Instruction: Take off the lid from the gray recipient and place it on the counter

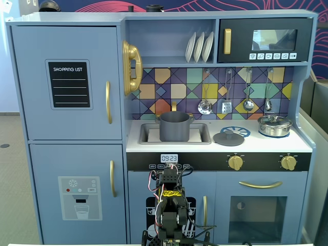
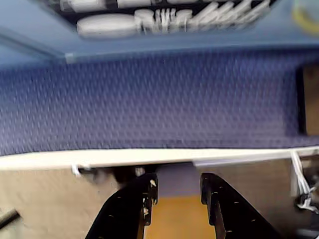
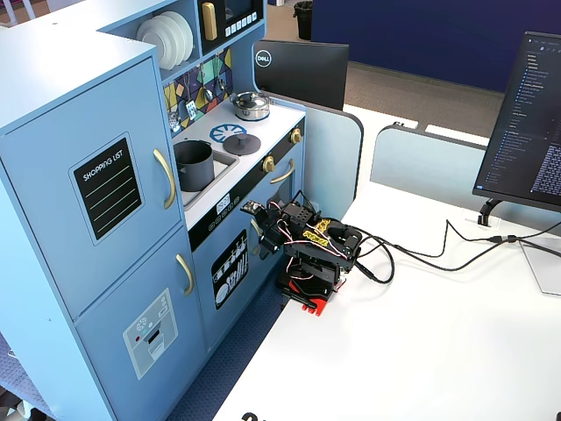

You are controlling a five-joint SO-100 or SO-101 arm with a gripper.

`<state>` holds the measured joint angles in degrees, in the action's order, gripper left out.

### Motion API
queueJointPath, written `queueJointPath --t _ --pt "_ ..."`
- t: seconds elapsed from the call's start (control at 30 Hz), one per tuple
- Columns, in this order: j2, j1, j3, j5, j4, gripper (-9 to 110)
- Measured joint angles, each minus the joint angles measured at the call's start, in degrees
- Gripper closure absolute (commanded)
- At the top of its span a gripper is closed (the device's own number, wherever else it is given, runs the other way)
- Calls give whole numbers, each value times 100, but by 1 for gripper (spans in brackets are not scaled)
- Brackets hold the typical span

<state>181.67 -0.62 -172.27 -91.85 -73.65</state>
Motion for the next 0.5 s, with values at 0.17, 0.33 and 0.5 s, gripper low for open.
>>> queueJointPath --t 0.17,0.33,0.5 --pt "44 0 26 -149 -413 98" --pt "62 0 79 193 -413 96" --pt "62 0 114 352 -413 95"
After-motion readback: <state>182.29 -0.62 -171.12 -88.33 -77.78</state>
